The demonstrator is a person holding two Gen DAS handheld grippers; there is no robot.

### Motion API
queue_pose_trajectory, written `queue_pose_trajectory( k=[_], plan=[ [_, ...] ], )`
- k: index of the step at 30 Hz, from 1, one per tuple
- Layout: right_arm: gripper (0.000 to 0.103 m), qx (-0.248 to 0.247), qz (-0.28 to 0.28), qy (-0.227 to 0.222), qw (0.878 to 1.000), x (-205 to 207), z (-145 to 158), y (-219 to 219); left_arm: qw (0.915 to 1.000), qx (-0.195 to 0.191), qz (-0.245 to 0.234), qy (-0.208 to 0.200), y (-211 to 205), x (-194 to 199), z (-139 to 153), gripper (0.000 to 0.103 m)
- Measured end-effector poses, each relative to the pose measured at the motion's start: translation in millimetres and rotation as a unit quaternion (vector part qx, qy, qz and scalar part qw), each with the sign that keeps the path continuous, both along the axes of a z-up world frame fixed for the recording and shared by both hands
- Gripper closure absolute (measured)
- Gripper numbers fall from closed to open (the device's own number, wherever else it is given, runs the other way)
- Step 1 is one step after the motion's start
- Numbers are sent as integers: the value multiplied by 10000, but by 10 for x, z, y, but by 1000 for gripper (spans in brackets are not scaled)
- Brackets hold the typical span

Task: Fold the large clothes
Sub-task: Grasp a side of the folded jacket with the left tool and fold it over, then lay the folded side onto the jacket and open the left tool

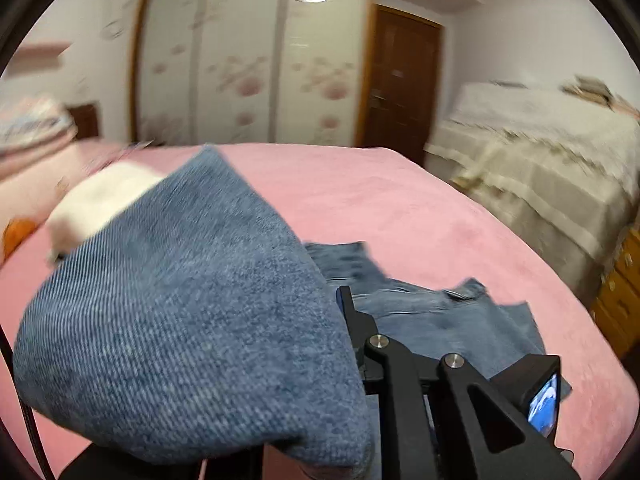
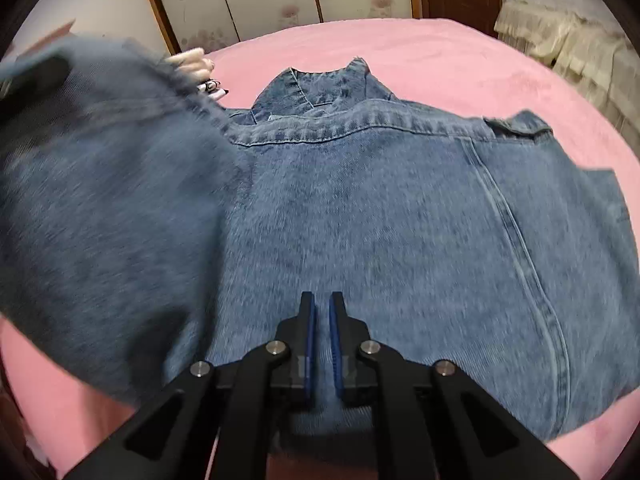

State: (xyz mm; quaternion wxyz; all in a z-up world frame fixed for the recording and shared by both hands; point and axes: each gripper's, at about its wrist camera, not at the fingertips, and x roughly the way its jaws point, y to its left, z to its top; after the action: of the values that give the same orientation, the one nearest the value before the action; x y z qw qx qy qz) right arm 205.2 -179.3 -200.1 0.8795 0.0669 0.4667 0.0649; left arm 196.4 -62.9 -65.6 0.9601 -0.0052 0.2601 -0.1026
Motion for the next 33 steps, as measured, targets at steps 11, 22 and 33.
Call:
queue_pose_trajectory(
  k=[11, 22, 33],
  plan=[
    [100, 597, -506, 188, 9968, -519, 176, -791, 9929, 479, -973, 487, -1053, 59, -299, 93],
    [100, 449, -1424, 243, 9885, -973, 122, -1617, 9804, 891, -1594, 739, -1827, -172, -682, 93],
    [100, 702, -1439, 246, 9868, -1020, 69, -1747, 9658, 1479, -1885, 989, -2058, -214, -1138, 88]
  ],
)
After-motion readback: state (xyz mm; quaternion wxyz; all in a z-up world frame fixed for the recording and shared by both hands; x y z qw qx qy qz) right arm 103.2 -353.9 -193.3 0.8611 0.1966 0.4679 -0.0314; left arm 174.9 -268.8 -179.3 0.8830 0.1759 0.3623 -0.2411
